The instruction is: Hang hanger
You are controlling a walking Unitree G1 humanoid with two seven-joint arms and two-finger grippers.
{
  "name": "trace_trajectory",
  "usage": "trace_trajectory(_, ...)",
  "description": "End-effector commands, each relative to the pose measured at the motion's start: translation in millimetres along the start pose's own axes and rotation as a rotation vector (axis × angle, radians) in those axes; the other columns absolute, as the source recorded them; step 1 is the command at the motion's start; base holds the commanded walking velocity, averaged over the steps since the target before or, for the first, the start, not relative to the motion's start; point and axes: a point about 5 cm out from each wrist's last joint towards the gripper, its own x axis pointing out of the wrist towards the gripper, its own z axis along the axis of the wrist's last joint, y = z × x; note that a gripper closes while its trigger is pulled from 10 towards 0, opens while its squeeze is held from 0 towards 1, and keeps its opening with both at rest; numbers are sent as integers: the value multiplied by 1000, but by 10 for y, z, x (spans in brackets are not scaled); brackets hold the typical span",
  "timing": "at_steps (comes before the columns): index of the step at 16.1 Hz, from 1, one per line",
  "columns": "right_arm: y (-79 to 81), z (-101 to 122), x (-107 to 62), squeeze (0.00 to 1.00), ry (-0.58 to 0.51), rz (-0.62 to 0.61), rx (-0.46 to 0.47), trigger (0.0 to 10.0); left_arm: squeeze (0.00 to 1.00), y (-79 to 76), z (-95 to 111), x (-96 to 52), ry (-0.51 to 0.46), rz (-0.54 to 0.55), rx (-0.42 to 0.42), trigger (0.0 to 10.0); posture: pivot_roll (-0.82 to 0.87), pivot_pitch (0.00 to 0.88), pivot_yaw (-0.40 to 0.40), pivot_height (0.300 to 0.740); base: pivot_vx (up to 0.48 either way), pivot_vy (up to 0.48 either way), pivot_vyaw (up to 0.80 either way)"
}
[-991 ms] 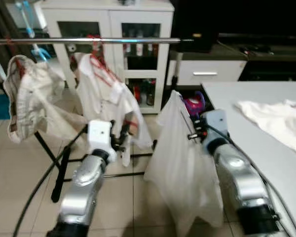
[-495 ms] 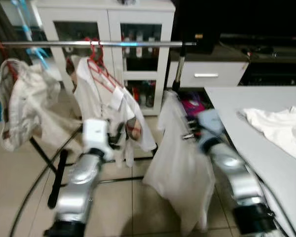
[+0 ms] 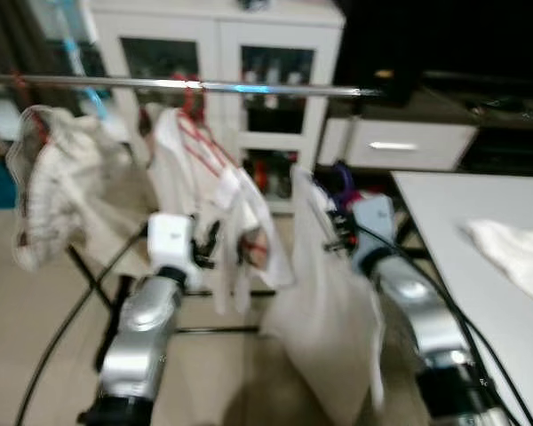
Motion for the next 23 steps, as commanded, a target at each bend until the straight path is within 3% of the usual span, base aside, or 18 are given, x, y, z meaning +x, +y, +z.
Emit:
trace_trajectory(1,-136,46,-24,0,-22,-52,5,10000,0,-96,32,38,-16,-30,2,10000,-83,0,-19,740,307,0,0)
trace_trajectory(5,-129,51,-11,0,-22,-56,6,10000,0,-87,40,48,-18,-33,7,10000,-81,0,-13,740,307,0,0)
trace_trajectory(13,-127,150,16,0,-62,-53,-90,10000,0,-80,38,48,-17,-33,11,10000,-77,0,-14,740,307,0,0)
trace_trajectory(14,-177,229,28,0,-85,-59,-171,10000,0,-79,38,47,-18,-33,11,10000,-77,0,-14,740,307,0,0)
trace_trajectory(16,-271,298,52,0,-90,-79,-220,10000,0,-82,37,47,-18,-35,12,10000,-77,0,-14,740,307,0,0)
trace_trajectory(18,-450,422,102,0,-96,-128,-238,10000,0,-90,41,51,-18,-42,18,10000,-79,0,-8,740,306,0,0)
trace_trajectory(20,-527,491,129,0,-105,-153,-227,10000,0,-96,53,54,-20,-71,50,10000,-79,0,-8,740,293,0,0)
trace_trajectory(23,-661,604,217,0,-102,-170,-233,10000,0,-215,138,46,-38,-248,89,10000,-76,0,-3,740,0,0,0)
